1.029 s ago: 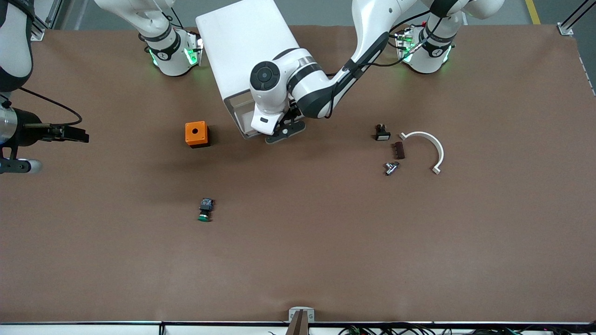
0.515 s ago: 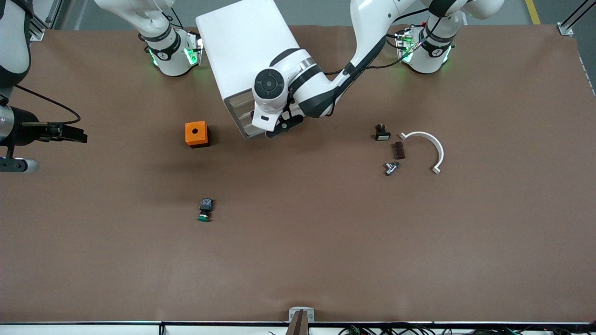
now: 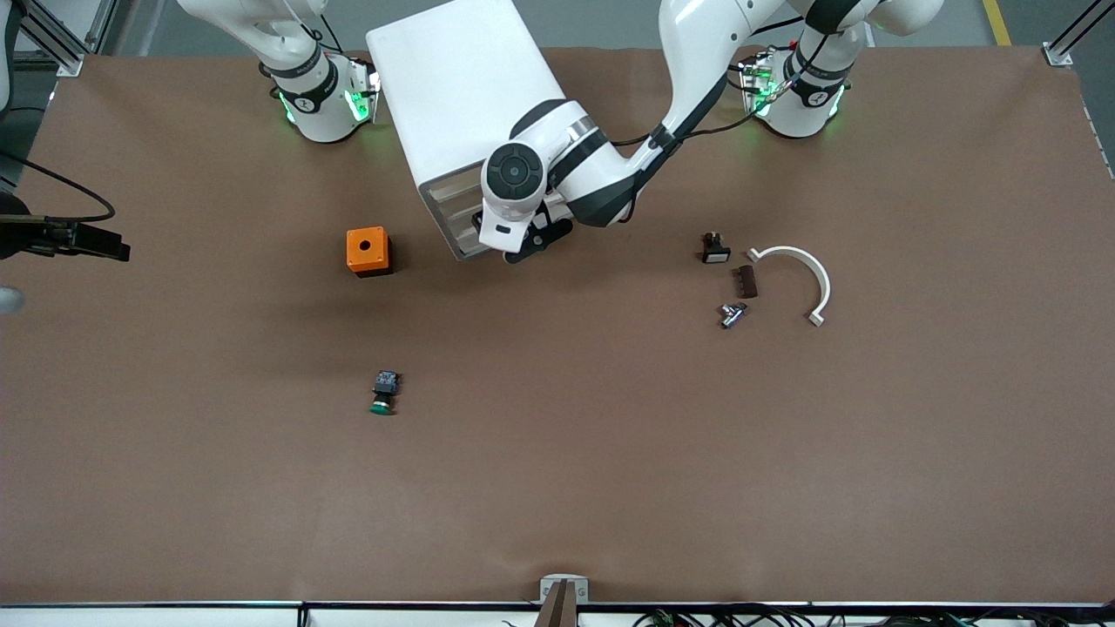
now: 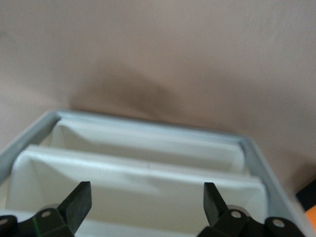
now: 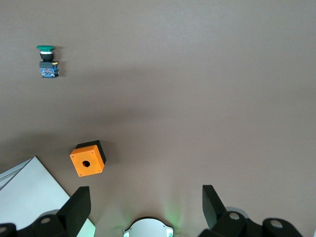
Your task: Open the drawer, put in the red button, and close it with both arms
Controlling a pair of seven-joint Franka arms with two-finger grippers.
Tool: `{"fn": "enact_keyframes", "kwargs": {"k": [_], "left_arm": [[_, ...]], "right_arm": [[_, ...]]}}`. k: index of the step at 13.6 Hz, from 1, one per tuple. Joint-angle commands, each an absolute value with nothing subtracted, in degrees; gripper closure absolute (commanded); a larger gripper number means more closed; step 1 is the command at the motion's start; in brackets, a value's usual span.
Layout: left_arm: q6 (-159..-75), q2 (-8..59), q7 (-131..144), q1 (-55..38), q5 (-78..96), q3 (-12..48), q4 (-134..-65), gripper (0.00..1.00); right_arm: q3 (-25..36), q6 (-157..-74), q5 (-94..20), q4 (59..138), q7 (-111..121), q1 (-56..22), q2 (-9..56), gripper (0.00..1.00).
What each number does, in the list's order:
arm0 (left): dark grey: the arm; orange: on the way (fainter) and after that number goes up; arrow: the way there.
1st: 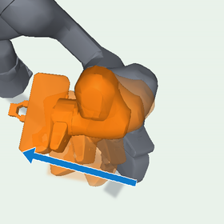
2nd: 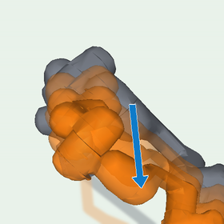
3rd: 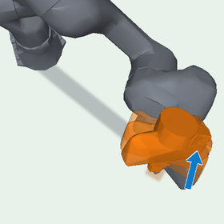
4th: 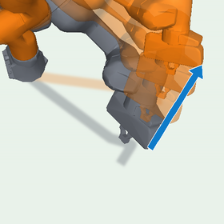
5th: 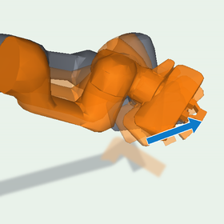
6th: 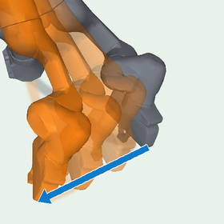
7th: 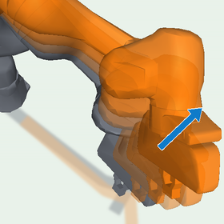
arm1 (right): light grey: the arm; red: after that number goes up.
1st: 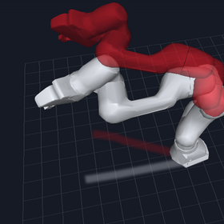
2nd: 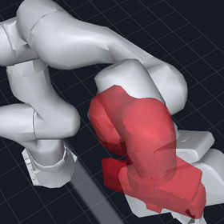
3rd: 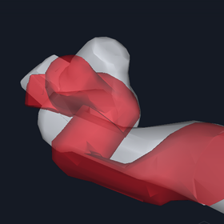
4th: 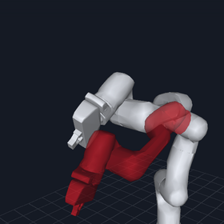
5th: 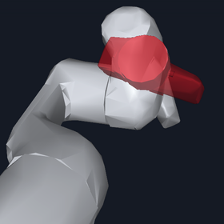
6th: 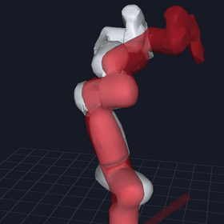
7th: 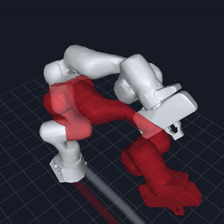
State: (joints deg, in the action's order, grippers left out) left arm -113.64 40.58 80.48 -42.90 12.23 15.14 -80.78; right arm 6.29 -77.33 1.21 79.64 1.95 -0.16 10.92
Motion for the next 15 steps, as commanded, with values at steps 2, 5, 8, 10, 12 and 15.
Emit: {"fn": "enact_keyframes", "kwargs": {"k": [2, 5, 8, 10, 12, 15], "left_arm": [[-113.64, 35.69, 80.15, -37.11, 5.99, 14.68, -80.78, 0.00], [-112.94, 33.67, 77.80, -27.63, 4.66, 14.85, -76.65, 0.00], [-112.07, 27.79, 69.55, -20.68, 4.05, 14.50, -76.99, 0.00], [-107.95, 25.06, 66.29, -16.54, 1.69, 14.50, -76.90, 0.00], [-103.48, 22.60, 62.42, -14.34, -1.13, 14.50, -76.90, 0.00], [-92.76, 19.17, 51.11, -9.51, -2.02, 14.50, -76.99, 0.00]], "right_arm": [[5.45, -75.33, 2.02, 78.84, 2.37, 0.70, 10.29, 0.00], [5.19, -72.77, 1.14, 78.92, 2.37, 0.62, 8.89, 0.00], [5.10, -72.51, 1.23, 79.54, 2.37, 0.44, 6.42, 0.00], [5.10, -72.51, 1.23, 81.98, 2.46, 0.61, 3.62, 0.00], [5.10, -73.82, 1.23, 85.94, 2.46, 0.27, -0.77, 0.00], [4.66, -74.97, 1.14, 87.45, 2.37, -0.09, -3.77, 0.00]]}}
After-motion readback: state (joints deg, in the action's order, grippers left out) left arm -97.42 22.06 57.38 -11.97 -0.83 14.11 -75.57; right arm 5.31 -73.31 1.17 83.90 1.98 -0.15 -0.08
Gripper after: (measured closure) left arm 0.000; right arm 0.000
